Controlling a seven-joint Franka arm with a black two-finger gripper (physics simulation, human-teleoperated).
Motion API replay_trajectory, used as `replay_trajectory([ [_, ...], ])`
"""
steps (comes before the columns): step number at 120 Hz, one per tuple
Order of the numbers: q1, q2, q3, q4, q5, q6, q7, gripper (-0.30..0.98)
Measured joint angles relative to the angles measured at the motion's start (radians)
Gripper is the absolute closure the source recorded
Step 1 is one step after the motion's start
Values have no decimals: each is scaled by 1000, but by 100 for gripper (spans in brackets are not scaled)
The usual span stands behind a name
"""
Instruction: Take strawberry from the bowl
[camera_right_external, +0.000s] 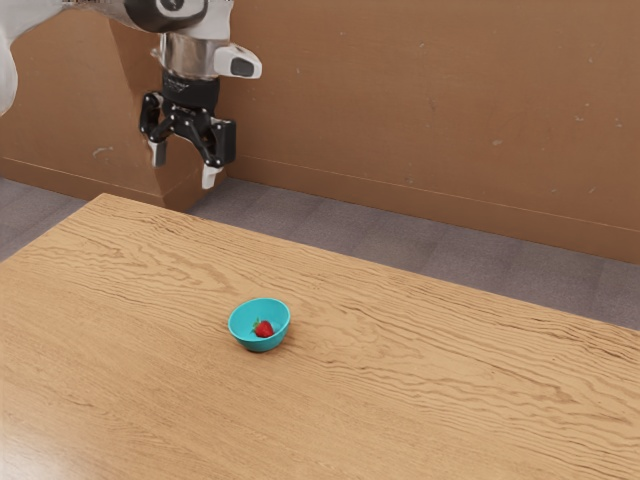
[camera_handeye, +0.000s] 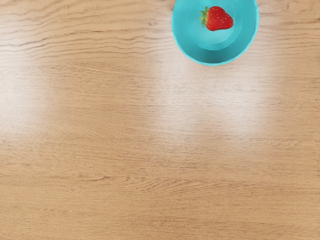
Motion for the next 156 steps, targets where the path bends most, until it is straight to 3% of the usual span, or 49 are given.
replay_trajectory([
  [28,-4,72,-9,-19,7,217,-54,0],
  [92,10,113,39,-489,-29,790,-123,17],
  [126,10,92,54,-623,-35,900,-140,37],
  [156,10,144,55,-630,-35,942,-149,44],
])
